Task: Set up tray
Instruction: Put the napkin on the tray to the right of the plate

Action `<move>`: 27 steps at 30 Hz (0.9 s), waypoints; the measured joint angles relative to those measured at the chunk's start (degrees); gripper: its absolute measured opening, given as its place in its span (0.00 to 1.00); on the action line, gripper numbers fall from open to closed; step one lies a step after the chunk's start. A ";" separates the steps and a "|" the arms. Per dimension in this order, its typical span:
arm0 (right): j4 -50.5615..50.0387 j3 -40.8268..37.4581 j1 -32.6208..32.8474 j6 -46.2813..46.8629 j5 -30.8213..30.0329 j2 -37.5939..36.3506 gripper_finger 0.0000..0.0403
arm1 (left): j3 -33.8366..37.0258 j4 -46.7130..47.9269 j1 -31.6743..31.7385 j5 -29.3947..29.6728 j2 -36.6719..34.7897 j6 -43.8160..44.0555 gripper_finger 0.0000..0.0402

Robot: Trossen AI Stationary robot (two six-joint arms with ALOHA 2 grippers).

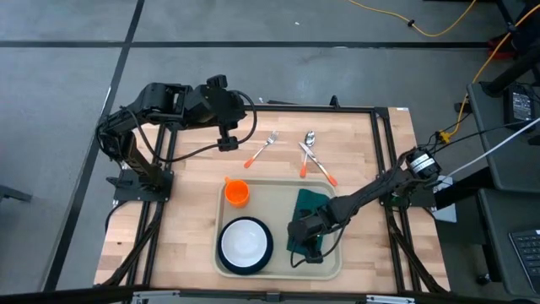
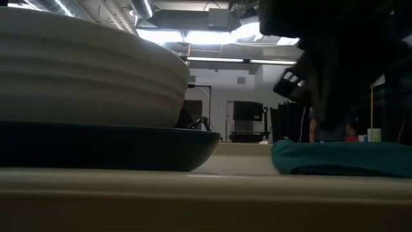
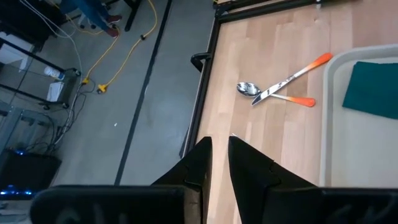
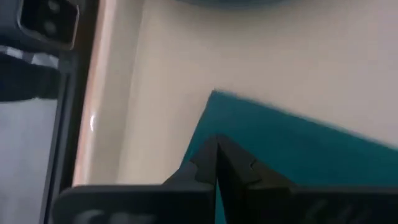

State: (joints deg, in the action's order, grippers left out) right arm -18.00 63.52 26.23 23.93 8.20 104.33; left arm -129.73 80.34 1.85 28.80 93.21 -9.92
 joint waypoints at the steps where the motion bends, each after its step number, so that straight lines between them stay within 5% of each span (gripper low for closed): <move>1: -0.14 -0.26 0.16 0.02 0.52 0.02 0.02 | 0.00 0.00 0.00 0.00 0.00 0.18 0.12; 27: -0.16 -7.05 4.57 7.30 9.67 -0.07 0.01 | -0.02 -2.69 -0.02 -1.49 0.00 -0.78 0.12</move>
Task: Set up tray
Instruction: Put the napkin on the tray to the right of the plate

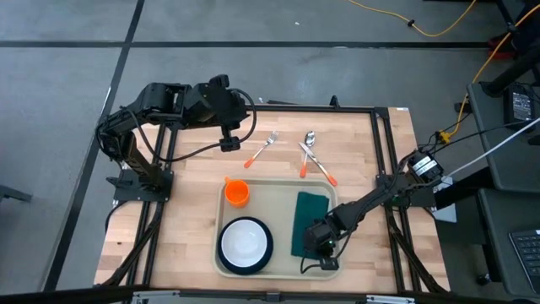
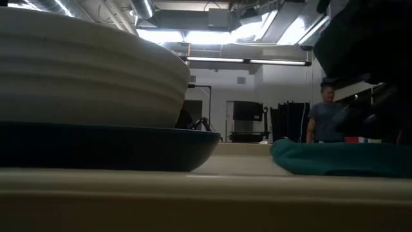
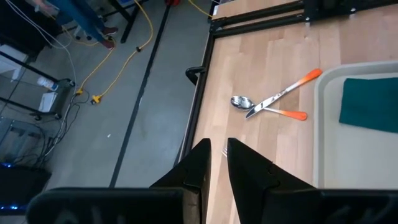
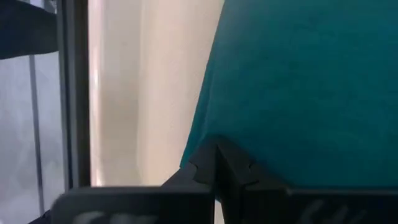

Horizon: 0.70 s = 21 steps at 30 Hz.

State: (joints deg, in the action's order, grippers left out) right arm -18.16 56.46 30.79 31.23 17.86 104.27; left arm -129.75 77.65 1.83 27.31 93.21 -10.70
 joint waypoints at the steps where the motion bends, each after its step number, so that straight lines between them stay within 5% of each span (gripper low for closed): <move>1: -0.08 -0.02 0.14 0.12 0.40 0.00 0.01 | 0.00 0.00 0.00 -0.02 0.00 0.00 0.12; 21: -3.79 -0.04 2.50 3.49 4.72 -0.02 0.01 | 0.00 0.06 0.00 -0.34 0.00 0.01 0.12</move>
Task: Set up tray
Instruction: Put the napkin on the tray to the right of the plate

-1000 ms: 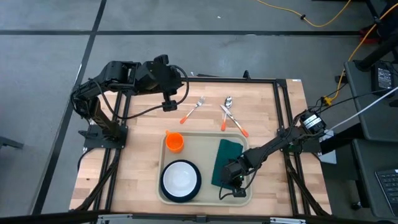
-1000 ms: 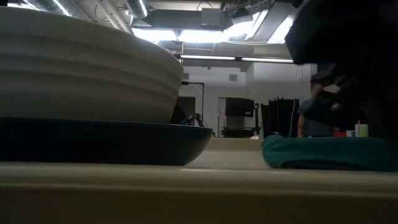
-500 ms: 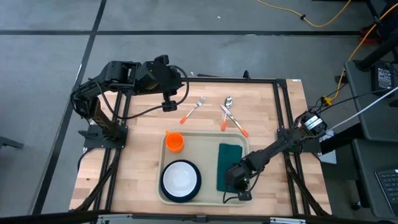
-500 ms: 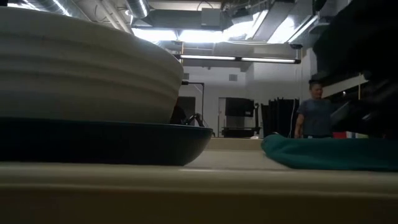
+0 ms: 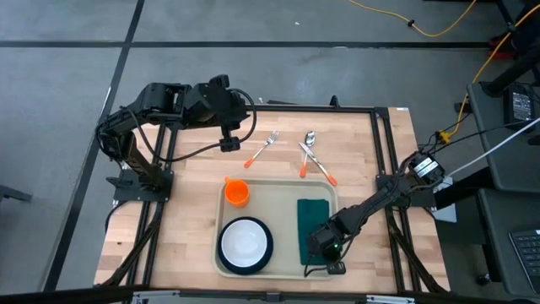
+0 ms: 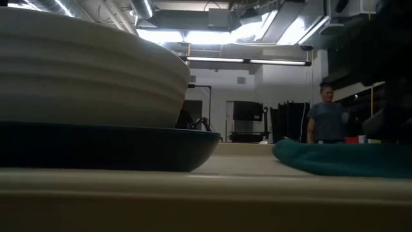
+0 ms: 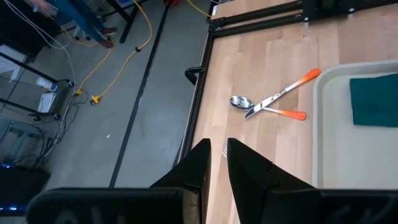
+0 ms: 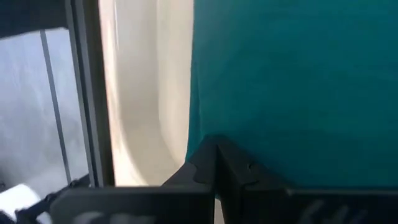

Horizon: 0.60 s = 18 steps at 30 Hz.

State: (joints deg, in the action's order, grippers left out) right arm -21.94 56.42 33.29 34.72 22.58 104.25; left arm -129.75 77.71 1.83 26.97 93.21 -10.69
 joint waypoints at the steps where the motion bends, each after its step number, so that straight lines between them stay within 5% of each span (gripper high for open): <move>1: -0.30 0.00 0.23 -0.06 0.08 0.00 0.01 | 0.00 0.00 0.00 -0.08 0.00 0.00 0.12; 18: 1.15 0.00 0.40 -0.01 -1.50 -0.01 0.01 | 0.00 0.00 0.00 -0.16 0.00 -0.03 0.12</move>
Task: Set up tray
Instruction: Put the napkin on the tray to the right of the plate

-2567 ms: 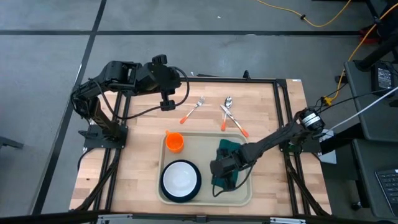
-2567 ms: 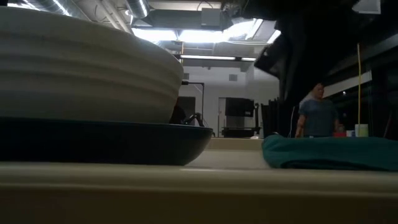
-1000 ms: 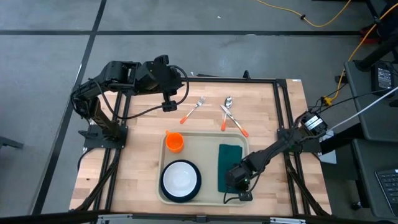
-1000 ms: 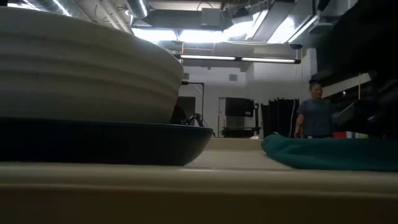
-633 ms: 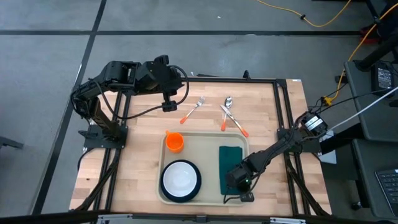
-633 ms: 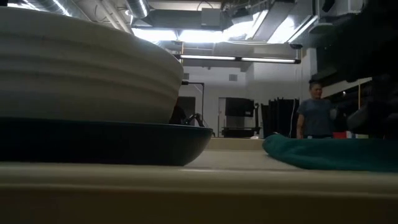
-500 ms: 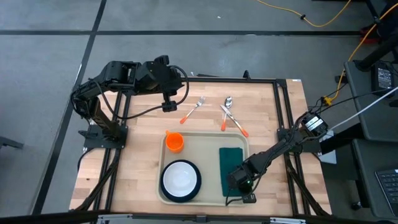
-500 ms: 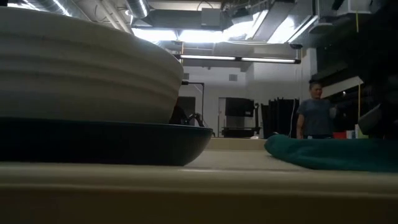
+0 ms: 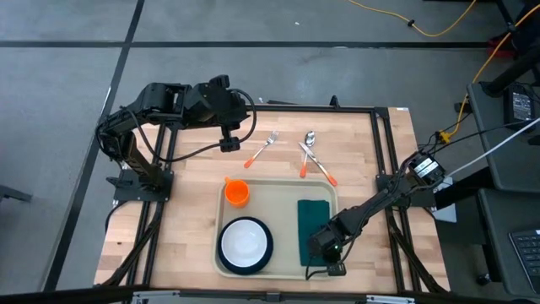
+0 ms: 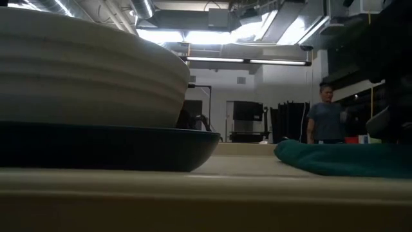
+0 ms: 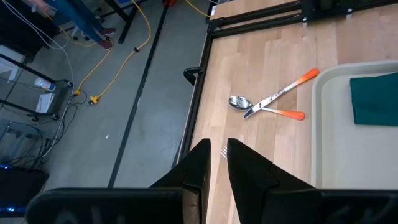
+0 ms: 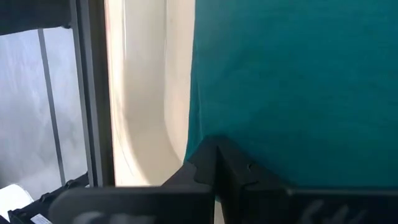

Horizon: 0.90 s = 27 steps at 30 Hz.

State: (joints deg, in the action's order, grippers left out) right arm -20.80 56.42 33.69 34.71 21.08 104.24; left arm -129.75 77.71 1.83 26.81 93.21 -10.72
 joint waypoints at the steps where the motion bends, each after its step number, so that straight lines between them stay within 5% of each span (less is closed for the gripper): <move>1: -0.01 0.00 0.00 0.53 -0.02 -0.17 0.01 | 0.00 0.00 0.00 0.02 0.00 -0.02 0.12; 10: -2.72 -0.04 -0.43 4.21 -2.86 -11.62 0.01 | -0.01 0.11 0.04 -1.99 1.30 -0.11 0.12; 17: -5.09 0.07 -5.16 -0.41 -22.05 -19.71 0.01 | 0.02 0.07 0.04 -2.03 1.84 -1.47 0.12; 27: -4.69 0.04 -16.09 -9.42 -20.08 -14.46 0.01 | 0.02 0.07 0.04 -1.88 1.81 -2.08 0.12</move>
State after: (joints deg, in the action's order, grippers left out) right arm -25.49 56.47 17.60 25.29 1.01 89.78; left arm -129.73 77.78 1.87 24.93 95.02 -12.80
